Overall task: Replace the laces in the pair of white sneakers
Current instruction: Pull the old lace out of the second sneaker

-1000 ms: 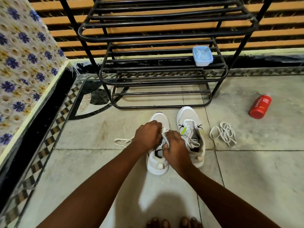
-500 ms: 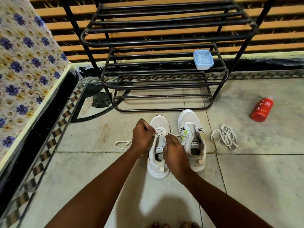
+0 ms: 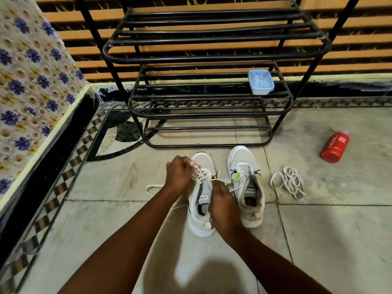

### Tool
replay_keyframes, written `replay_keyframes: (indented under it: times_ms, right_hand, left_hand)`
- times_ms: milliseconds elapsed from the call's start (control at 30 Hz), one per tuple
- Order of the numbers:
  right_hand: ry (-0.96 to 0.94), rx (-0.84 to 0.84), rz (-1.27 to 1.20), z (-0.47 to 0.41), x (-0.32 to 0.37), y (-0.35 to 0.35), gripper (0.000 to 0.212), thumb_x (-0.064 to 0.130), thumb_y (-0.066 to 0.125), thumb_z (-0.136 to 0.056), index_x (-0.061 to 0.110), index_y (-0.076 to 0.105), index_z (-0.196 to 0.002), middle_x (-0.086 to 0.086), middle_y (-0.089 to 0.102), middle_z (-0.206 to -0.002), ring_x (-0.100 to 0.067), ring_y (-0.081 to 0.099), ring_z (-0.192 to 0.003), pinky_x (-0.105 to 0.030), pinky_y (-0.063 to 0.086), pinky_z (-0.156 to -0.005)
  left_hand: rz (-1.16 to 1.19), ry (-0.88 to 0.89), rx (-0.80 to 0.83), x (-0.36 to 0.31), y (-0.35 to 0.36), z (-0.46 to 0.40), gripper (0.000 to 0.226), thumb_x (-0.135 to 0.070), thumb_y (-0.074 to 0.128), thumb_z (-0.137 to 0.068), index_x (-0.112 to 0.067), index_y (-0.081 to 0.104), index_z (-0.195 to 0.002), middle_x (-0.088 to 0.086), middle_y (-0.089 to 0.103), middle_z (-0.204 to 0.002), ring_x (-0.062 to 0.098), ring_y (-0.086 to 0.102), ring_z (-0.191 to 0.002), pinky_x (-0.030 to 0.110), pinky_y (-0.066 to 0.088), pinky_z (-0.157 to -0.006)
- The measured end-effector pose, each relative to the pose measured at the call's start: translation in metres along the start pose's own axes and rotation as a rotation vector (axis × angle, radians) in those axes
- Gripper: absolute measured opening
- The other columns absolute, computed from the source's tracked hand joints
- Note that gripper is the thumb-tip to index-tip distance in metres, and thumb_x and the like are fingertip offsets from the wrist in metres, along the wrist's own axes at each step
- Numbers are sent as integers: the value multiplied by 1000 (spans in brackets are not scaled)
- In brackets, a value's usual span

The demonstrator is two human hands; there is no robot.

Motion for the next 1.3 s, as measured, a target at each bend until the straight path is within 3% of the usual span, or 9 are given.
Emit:
replay_keyframes:
  times_ms: [133,300,533,667,800,900,1067,1133,1300]
  right_hand:
    - [5,-2,40,1,1,1,67,-7,67,-67,-1,55,-133,-20,60,-130,-39,65,-108,-42,57,-90]
    - [45,7,18,0,-3,5,65,-9,61,-70,-3,54,-134,-21,59,-130,-39,60,-117,-43,53,-98]
    - [46,-12,-39,-1,-6,5,67,-9,62,-69,-2,53,-135,-21,57,-134,-39,58,-120,-42,49,-103]
    - [-5,-66,-93,0,-4,1,66,-3,55,-70,-6,53,-136,-25,57,-136,-41,58,-122,-44,49,-104]
    - [74,-67,-230,2,-4,-1,48,7,50,-89,3,57,-136,-18,59,-137,-36,58,-127,-44,51,-104]
    - [72,-49,-200,2,-7,7,57,-10,64,-75,-3,57,-131,-22,63,-129,-36,66,-114,-42,56,-95]
    - [219,-41,-349,-2,-11,5,29,27,47,-102,15,60,-125,-3,65,-118,-22,63,-108,-36,51,-98]
    - [149,-80,-222,-5,-17,11,32,13,49,-99,8,58,-129,-9,63,-127,-27,59,-119,-27,43,-104]
    - [-112,-48,-25,1,-10,2,42,54,31,-101,24,58,-113,-2,63,-107,-25,62,-99,-39,53,-84]
  left_hand:
    - [510,-311,-27,-16,-7,10,27,-6,50,-104,-7,61,-80,3,63,-64,17,61,-60,14,44,-42]
    - [-235,149,153,-5,-19,7,24,-38,90,-76,-22,72,-74,-10,70,-79,16,64,-95,30,49,-86]
    - [-484,390,9,-19,-12,11,7,-31,79,-88,-36,80,-82,-12,48,-82,21,47,-98,37,42,-80]
    - [14,357,-47,-28,-9,22,20,-14,60,-98,-24,65,-82,-10,72,-100,14,66,-103,43,51,-96]
    - [545,215,-48,-47,-17,29,25,-8,39,-112,0,45,-89,3,58,-70,11,59,-61,27,51,-61]
    - [221,409,-85,-42,-24,27,19,-10,41,-109,-13,43,-89,-6,53,-73,12,48,-63,31,42,-62]
    - [-888,636,114,-30,-15,25,17,-28,58,-97,-29,68,-111,-7,51,-100,19,58,-101,38,24,-79]
    - [-992,576,127,-29,-15,26,17,-26,60,-96,-27,75,-104,-5,40,-99,20,51,-106,38,17,-76]
    - [-746,538,-133,-29,-17,28,18,-10,66,-85,-27,68,-91,-7,50,-104,17,49,-105,39,24,-85]
Point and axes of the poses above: each hand's wrist, its own z-axis away from the middle knuckle, its own y-axis out of the palm, x = y × z, the point moved 2 cm from there along -z, towards the middle knuckle
